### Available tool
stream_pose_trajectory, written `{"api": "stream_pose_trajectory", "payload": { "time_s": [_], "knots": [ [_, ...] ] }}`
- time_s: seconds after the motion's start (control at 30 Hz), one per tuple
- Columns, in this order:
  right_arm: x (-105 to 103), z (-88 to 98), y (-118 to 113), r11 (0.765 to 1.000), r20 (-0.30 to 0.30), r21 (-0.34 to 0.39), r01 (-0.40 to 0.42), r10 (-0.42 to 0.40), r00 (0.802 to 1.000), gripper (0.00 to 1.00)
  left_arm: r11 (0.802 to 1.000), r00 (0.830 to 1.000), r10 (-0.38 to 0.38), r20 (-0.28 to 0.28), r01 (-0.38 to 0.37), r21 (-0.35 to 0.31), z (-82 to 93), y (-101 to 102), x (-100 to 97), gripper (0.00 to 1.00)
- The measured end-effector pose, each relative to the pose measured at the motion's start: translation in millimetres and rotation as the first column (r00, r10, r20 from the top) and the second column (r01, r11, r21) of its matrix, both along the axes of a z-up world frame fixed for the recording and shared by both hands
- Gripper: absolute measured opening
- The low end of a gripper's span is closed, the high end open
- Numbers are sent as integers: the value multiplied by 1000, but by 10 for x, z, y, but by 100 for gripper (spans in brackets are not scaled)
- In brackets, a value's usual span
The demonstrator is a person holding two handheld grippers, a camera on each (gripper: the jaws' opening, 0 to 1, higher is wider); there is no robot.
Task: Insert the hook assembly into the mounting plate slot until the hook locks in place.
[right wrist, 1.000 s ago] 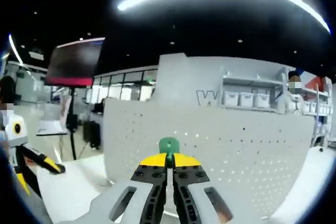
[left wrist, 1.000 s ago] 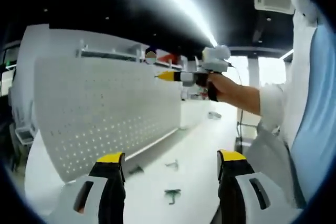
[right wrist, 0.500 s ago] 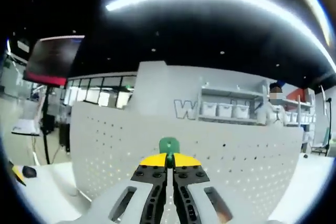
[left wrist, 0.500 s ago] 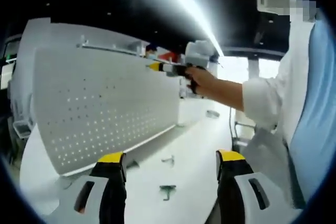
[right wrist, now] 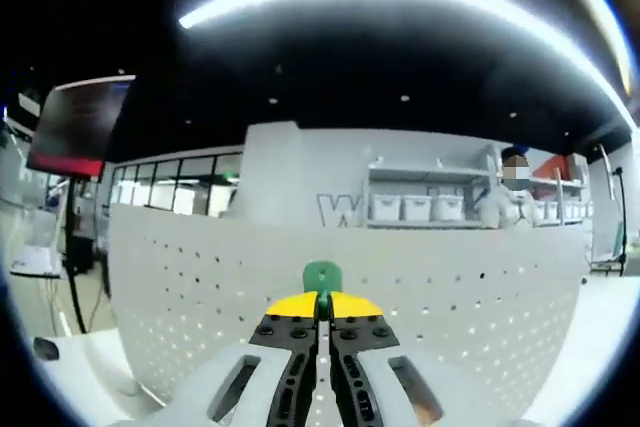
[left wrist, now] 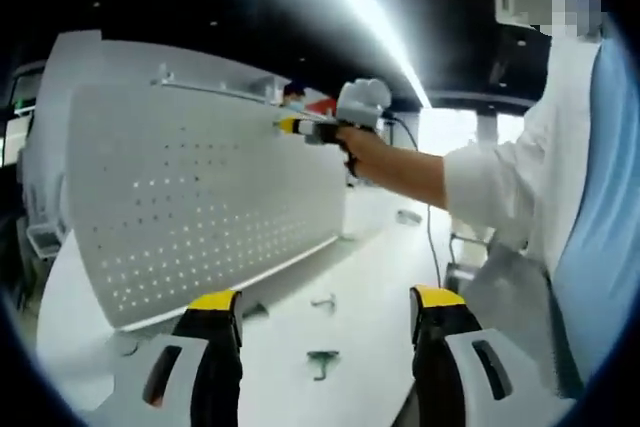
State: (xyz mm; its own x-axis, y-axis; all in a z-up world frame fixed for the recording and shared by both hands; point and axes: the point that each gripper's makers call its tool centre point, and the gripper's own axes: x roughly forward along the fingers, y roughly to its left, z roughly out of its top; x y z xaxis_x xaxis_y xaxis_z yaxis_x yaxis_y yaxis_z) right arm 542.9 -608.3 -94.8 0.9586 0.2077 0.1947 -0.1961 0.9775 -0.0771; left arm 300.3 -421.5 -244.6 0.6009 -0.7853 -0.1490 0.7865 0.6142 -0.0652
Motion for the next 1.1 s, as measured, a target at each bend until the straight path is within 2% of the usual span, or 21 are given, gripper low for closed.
{"api": "stream_pose_trajectory", "payload": {
  "time_s": [0.3,1.1],
  "knots": [
    [109,-9,-52,1000,2,3,18,-18,1000,0,1000,1000,-2,-8,2,-2,-12,8,19,69],
    [201,-29,-15,1000,0,3,27,-27,1000,0,1000,1000,-14,-16,14,-16,1,12,50,67]
  ]
}}
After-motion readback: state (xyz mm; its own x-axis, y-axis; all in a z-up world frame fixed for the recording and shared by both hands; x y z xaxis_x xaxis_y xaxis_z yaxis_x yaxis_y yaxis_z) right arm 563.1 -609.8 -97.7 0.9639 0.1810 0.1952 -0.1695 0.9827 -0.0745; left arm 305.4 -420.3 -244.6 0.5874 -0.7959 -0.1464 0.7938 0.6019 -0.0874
